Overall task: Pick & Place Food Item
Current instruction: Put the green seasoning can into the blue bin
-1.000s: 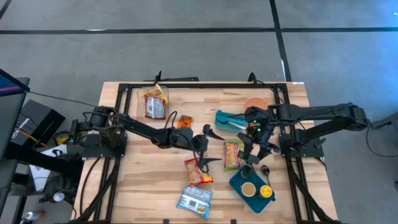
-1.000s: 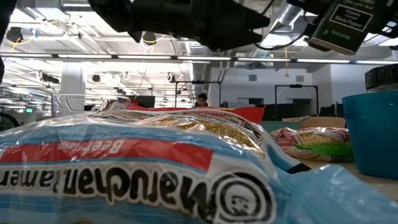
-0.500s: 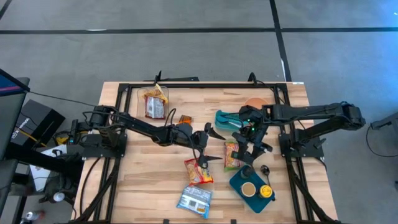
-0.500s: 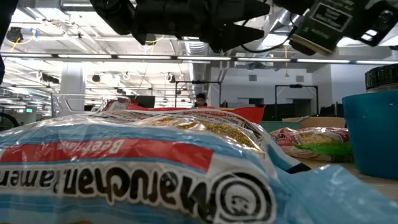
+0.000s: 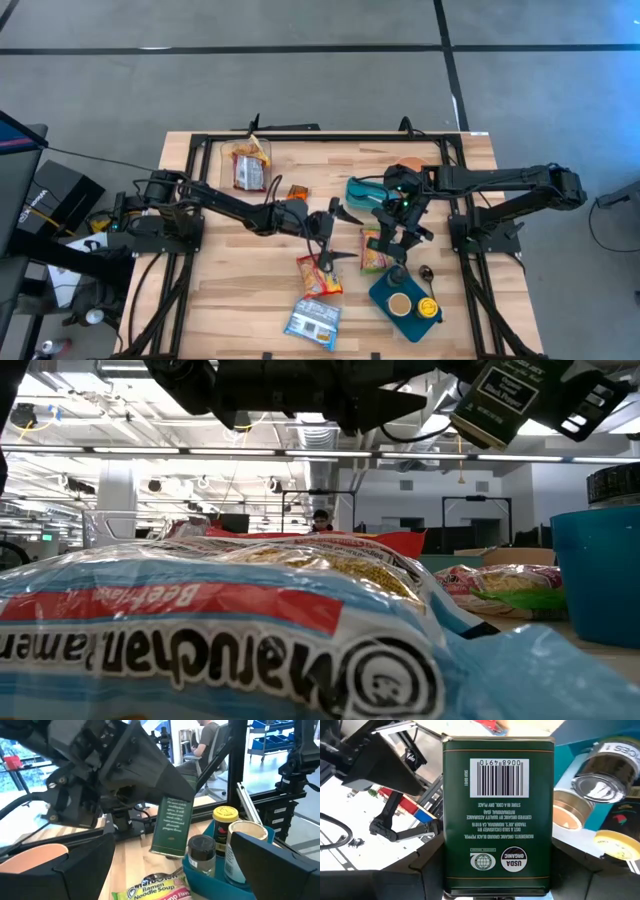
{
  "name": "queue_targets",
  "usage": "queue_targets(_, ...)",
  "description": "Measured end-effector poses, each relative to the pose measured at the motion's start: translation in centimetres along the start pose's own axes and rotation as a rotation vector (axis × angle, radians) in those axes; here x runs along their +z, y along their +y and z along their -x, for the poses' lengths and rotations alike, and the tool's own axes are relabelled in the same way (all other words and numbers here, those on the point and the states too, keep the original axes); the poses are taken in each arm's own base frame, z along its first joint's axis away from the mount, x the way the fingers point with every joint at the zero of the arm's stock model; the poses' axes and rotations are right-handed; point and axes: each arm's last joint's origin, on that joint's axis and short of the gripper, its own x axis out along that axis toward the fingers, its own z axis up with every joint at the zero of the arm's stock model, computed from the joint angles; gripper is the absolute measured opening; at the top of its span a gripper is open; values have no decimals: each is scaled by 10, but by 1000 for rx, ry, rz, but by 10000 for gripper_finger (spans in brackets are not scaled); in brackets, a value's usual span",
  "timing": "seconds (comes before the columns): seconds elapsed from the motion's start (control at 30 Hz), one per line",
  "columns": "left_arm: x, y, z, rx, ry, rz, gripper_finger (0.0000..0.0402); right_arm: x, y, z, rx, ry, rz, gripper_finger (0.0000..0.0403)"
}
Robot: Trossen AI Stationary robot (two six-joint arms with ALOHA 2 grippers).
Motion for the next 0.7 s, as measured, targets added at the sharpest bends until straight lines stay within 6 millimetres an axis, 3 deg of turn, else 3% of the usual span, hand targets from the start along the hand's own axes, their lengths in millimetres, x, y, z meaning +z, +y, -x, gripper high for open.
queue_targets(0.37, 3, -3, 0, -9, -27, -5, 390, 1, 2, 0, 13, -45, 16, 255)
queue_targets(0.7, -15, -6, -10, -6, -66, -10, 390, 1, 2, 0, 16, -45, 22, 255)
